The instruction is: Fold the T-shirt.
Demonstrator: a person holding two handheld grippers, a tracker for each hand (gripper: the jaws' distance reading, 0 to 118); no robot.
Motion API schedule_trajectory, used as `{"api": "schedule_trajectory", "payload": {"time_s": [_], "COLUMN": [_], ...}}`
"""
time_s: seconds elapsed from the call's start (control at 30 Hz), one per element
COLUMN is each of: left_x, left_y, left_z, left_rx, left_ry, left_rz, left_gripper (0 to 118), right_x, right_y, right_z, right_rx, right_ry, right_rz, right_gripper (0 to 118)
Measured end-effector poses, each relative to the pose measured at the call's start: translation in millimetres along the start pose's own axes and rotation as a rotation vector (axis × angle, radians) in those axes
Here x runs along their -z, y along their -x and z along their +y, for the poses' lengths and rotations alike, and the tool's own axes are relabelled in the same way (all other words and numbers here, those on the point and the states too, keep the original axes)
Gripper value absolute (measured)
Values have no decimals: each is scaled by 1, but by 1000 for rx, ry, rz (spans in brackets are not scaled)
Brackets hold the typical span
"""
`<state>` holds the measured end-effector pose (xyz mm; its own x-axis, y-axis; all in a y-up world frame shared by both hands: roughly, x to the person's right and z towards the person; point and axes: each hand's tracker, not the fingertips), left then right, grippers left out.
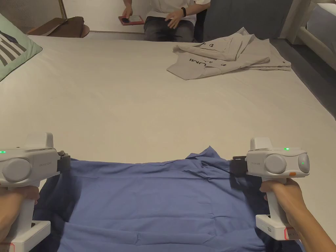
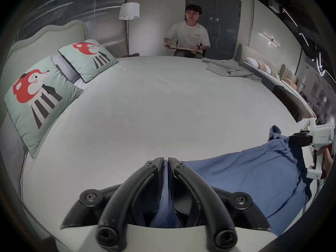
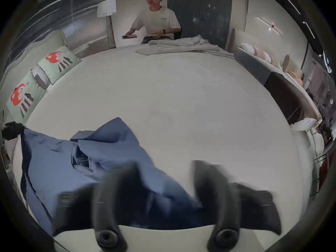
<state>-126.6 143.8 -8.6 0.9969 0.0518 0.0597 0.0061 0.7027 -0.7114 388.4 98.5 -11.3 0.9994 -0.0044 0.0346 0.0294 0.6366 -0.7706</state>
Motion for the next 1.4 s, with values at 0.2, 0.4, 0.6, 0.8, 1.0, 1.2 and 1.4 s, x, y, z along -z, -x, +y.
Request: {"api": "schedule_trajectory", "payload": {"time_s": [0.2, 0.4, 0.6, 0.8, 1.0, 1.2, 1.4], "left_x": [-4, -27, -74, -116, -141, -151, -148], "left_y": [6, 10, 16, 24, 36, 38, 41], "left_z": [-4, -9, -29, -62, -100, -142, -181], "left_rx": [-30, -68, -91, -75, -120, -145, -179], "left_ry": [0, -30, -69, -83, -55, -23, 36], "left_rz": [4, -1, -20, -3, -5, -3, 2], "left_gripper": [3, 3, 3, 3, 3, 3, 3], "right_x": [-18, -68, -146, -207, -241, -241, -224], "right_y": [2, -2, -10, -23, -33, -30, -27], "right_z": [-8, -14, -43, -96, -153, -203, -237], "right_rx": [10, 20, 20, 104, 201, 229, 228], "right_ry": [-42, -149, -275, -345, -332, -257, -170], "right_rz": [28, 44, 66, 77, 100, 74, 21], "right_gripper": [2, 1, 1, 1, 1, 1, 1]}}
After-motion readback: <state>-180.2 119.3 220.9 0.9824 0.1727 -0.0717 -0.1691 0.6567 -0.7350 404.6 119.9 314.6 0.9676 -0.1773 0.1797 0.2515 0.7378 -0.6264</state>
